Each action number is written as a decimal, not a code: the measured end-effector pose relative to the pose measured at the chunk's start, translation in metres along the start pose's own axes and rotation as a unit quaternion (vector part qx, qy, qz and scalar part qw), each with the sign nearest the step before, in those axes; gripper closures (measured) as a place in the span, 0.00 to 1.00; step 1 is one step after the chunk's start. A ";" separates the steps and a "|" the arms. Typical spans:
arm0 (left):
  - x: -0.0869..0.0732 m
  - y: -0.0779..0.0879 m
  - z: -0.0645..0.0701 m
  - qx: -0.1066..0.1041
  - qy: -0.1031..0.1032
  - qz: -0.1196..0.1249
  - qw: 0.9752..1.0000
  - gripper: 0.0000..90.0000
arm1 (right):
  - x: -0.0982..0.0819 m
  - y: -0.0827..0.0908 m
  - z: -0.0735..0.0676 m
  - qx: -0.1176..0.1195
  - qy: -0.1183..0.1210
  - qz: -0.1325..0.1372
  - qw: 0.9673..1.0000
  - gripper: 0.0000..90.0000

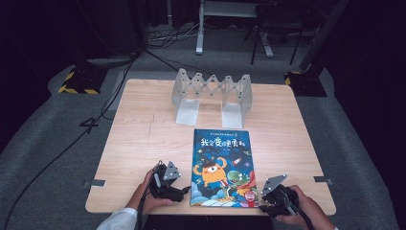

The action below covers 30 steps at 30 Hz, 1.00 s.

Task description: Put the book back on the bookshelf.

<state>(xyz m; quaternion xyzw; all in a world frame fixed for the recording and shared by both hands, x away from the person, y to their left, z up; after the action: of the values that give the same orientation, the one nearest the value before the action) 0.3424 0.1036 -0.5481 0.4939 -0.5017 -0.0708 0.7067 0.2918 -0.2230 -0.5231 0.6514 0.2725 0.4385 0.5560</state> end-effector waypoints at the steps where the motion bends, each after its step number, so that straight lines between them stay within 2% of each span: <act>1: 0.002 -0.002 0.001 -0.001 0.000 0.000 1.000 0.17 | 0.000 0.000 -0.001 -0.002 0.002 -0.006 1.000 0.72; 2: 0.003 -0.002 0.001 0.000 -0.002 -0.001 1.000 0.17 | 0.000 0.001 -0.002 -0.001 0.008 -0.016 1.000 0.69; 5: 0.004 -0.003 0.002 -0.002 -0.003 0.000 1.000 0.17 | 0.002 0.000 -0.007 0.001 0.020 -0.031 0.999 0.69; 8: 0.003 -0.002 0.002 -0.003 -0.006 0.000 1.000 0.18 | 0.010 -0.002 -0.008 0.002 0.020 -0.026 0.999 0.74; 11: 0.003 -0.002 0.001 -0.003 -0.002 0.003 1.000 0.20 | 0.012 -0.002 -0.008 -0.001 0.020 -0.027 0.999 0.74; 13: 0.003 -0.001 0.001 0.000 0.001 0.005 1.000 0.23 | 0.011 -0.003 -0.007 0.000 0.009 -0.004 1.000 0.73; 14: 0.003 -0.001 0.001 0.000 0.001 0.005 1.000 0.24 | 0.011 -0.003 -0.007 0.000 0.009 -0.004 1.000 0.73; 15: 0.003 -0.001 0.000 0.001 0.002 0.007 1.000 0.27 | 0.008 -0.004 -0.004 -0.004 -0.013 0.044 0.999 0.73; 17: 0.003 -0.001 -0.001 0.002 0.003 0.008 1.000 0.29 | 0.007 -0.006 -0.001 -0.012 -0.022 0.076 0.997 0.72; 19: 0.003 -0.001 -0.001 0.001 0.002 0.009 1.000 0.29 | 0.005 -0.006 0.000 -0.001 -0.031 0.103 0.994 0.70; 20: 0.003 -0.001 -0.001 0.001 0.002 0.009 1.000 0.29 | 0.005 -0.006 0.000 -0.001 -0.031 0.103 0.994 0.70; 21: 0.003 -0.001 -0.001 0.001 0.001 0.009 1.000 0.29 | 0.005 -0.007 0.001 0.009 -0.033 0.124 0.992 0.70; 22: 0.003 -0.001 -0.001 0.000 0.001 0.009 1.000 0.29 | 0.005 -0.010 0.003 0.026 -0.039 0.154 0.987 0.69; 26: 0.003 -0.001 -0.001 -0.001 0.000 0.009 1.000 0.29 | 0.006 -0.011 0.003 0.029 -0.030 0.164 0.986 0.69; 27: 0.003 -0.001 -0.001 -0.001 0.000 0.009 1.000 0.30 | 0.008 -0.011 0.004 0.034 -0.026 0.176 0.984 0.68; 28: 0.003 -0.001 -0.001 -0.001 0.000 0.009 1.000 0.30 | 0.008 -0.011 0.004 0.034 -0.026 0.176 0.984 0.68; 29: 0.003 -0.001 -0.001 -0.001 0.000 0.009 1.000 0.30 | 0.009 -0.009 0.004 0.049 -0.030 0.195 0.979 0.68; 30: 0.003 -0.001 -0.001 -0.001 0.000 0.009 1.000 0.30 | 0.009 -0.007 0.004 0.059 -0.035 0.205 0.976 0.67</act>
<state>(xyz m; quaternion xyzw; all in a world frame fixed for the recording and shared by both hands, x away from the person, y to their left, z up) 0.3451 0.1019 -0.5465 0.4887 -0.5062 -0.0652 0.7076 0.3007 -0.2153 -0.5277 0.7397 0.1394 0.5033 0.4244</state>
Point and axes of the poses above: each handheld gripper's, and its own axes: y roughly backward along the jaws, x roughly out of its top, z roughly to its right, the point moved 6 cm from there along -y, roughly forward along the jaws, and after that the axes turned 4 degrees about -z, right-handed, at the moved point
